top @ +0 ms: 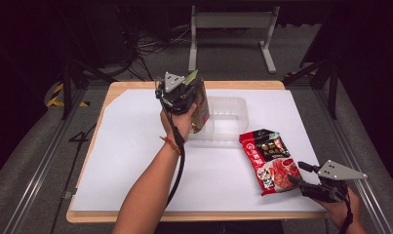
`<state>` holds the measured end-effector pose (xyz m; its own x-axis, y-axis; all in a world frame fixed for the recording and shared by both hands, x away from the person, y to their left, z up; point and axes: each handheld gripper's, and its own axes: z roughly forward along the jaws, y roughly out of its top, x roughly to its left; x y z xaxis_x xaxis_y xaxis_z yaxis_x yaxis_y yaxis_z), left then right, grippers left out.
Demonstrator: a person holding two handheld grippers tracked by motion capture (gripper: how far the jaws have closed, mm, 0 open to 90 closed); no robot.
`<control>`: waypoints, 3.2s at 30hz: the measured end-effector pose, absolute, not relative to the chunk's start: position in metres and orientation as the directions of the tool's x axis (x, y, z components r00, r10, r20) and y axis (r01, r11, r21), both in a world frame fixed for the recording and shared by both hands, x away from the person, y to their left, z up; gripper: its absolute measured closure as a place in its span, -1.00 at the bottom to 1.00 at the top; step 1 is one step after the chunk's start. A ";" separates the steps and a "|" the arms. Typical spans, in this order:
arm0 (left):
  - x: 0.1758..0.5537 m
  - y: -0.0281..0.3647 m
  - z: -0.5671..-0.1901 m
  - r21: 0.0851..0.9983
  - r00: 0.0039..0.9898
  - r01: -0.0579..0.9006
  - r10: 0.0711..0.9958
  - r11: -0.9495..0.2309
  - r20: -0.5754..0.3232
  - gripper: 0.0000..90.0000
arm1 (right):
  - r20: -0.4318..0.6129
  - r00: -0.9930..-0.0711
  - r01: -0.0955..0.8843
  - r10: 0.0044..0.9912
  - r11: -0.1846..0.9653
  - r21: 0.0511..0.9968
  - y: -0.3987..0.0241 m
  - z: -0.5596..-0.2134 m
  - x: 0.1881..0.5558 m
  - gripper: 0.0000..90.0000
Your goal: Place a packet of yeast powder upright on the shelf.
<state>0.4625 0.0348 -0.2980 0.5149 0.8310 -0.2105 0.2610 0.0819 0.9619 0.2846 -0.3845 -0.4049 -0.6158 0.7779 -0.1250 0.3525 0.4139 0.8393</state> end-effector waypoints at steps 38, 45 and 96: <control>0.509 -0.022 -0.285 0.947 0.481 0.320 0.858 0.021 -0.182 0.95 | -0.121 -0.622 0.359 0.773 0.419 0.834 -0.385 -0.407 0.284 -0.10; 0.519 -0.011 -0.291 0.930 0.440 0.359 0.865 0.076 -0.241 0.95 | -0.128 -0.625 0.359 0.770 0.430 0.828 -0.383 -0.408 0.285 -0.10; 0.488 -0.001 -0.341 0.948 0.654 0.284 0.752 -0.142 -0.083 0.87 | -0.137 -0.623 0.356 0.770 0.435 0.827 -0.381 -0.407 0.288 -0.03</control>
<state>0.4881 -0.0011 -0.3408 0.6542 0.7517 -0.0831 0.2836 -0.1419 0.9484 0.2884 -0.3806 -0.4071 -0.6228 0.7703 -0.1370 0.3561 0.4350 0.8271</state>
